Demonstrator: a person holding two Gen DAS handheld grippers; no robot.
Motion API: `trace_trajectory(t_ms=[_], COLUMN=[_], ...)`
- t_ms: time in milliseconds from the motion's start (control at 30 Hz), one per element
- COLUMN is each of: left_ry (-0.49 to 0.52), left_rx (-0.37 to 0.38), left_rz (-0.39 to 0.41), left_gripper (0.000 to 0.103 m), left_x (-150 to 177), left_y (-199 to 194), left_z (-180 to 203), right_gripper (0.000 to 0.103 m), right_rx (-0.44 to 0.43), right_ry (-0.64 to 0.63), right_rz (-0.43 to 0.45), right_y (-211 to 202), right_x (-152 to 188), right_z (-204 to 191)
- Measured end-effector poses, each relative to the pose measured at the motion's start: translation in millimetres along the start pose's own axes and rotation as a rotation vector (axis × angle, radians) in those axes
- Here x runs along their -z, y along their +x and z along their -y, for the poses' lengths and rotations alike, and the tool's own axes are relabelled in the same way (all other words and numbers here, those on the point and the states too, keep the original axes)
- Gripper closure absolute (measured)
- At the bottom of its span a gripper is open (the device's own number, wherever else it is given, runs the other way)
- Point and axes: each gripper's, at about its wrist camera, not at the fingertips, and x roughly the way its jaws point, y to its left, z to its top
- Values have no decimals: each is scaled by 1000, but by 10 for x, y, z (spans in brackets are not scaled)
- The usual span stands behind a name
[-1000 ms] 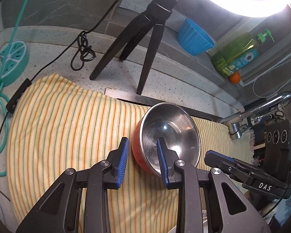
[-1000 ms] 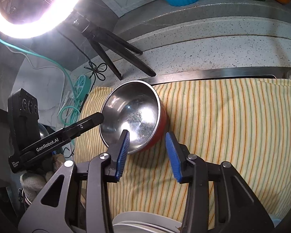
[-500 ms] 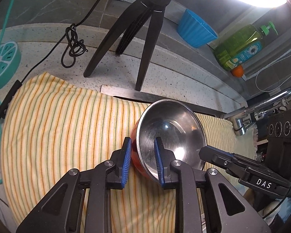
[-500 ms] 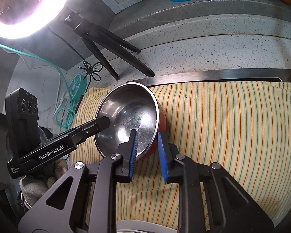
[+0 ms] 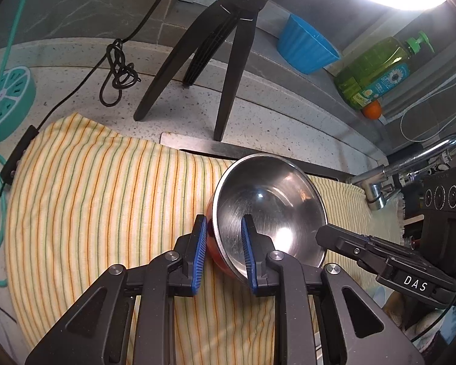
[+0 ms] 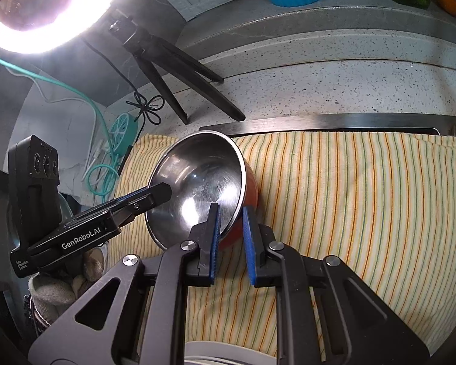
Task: Organize plates and bowls
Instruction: 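Close both grippers on the red-sided bowl rim and lift it, then carry the red-sided bowl over and lower it into the large steel bowl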
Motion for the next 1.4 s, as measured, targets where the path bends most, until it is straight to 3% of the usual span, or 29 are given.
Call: trace_trajectory(t_ms=[800, 1400], left_ry=[24, -36], left_rx=[16, -8], left_rz=[130, 219], left_gripper=[82, 82], left_x=[486, 1303], left_y=[-742, -1424], left_z=[183, 54], right_gripper=[88, 88], right_rx=[-70, -120], right_ry=[-88, -251], right_rz=[45, 28], right_y=[-644, -968], right_x=[524, 1298], right_z=[-397, -1073])
